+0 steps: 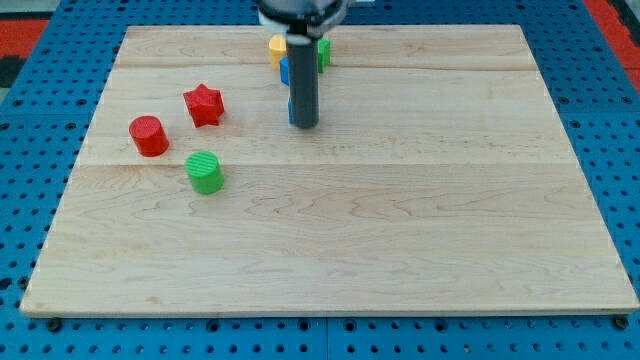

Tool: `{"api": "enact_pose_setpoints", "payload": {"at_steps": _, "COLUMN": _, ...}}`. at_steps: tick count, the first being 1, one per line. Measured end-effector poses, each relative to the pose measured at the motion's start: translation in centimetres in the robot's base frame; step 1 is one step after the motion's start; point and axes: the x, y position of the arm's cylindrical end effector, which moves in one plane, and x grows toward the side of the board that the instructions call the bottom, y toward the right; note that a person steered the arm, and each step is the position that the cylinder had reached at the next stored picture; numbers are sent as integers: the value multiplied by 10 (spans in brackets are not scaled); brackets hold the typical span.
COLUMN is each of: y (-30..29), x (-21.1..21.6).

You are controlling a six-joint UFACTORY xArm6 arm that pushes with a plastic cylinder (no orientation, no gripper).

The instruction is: Place the blue triangle at the top of the red star

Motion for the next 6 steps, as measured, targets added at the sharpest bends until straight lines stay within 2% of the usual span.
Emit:
{"api": "enact_pose_setpoints", "payload": {"at_steps": 1, "y": -1, "x": -26}}
{"api": "enact_pose_setpoints", "payload": {"at_steps": 3, "y": -8, "x": -13}}
{"api": "enact_pose_setpoints", "payload": {"at_steps": 5, "y": -96, "x": 44}}
{"api": "enact_pose_setpoints", "payload": {"at_steps": 6, "y": -158, "x": 38}}
